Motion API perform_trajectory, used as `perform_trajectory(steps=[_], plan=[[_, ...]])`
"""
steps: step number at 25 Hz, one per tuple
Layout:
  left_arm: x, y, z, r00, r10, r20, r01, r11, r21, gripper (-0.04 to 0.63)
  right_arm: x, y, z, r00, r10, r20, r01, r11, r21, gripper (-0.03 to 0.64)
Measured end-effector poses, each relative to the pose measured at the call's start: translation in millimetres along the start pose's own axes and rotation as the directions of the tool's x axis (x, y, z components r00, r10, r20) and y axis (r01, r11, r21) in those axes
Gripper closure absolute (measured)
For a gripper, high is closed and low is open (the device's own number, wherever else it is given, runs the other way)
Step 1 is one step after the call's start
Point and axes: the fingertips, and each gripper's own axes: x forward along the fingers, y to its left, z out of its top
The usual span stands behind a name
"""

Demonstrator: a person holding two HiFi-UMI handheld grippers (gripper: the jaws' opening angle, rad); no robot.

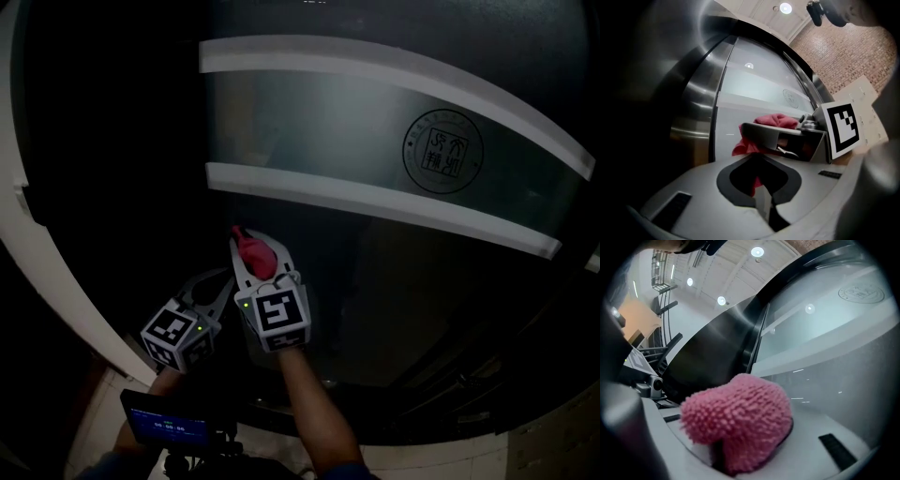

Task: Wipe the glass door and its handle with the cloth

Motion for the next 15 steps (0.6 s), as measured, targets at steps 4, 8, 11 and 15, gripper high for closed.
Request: perform_trajectory(steps=[4, 8, 11, 15], plan=[[11.5, -14.2, -3.8, 0.999, -0.034, -0.011, 0.035, 0.999, 0.004, 0.594, -15.8, -14.9, -3.1, 1.000, -0.029, -0.009, 0.029, 1.000, -0.007, 0.561], [35.7, -53.6, -3.8, 0.995, -0.104, -0.006, 0.104, 0.995, -0.001, 0.594, -72.6, -66.6, -6.2, 0.991, -0.136, -0.010, 0.135, 0.990, -0.044, 0.561], [58.2, -96.0, -4.8, 0.985, -0.173, -0.001, 0.173, 0.985, 0.003, 0.594, -132.7, -116.2, -5.2, 0.970, -0.242, -0.019, 0.240, 0.969, -0.062, 0.561], [82.7, -156.7, -6.7, 0.966, -0.260, -0.006, 0.260, 0.966, -0.010, 0.592, -208.5, -178.1, -1.9, 0.931, -0.361, -0.050, 0.351, 0.925, -0.142, 0.561]])
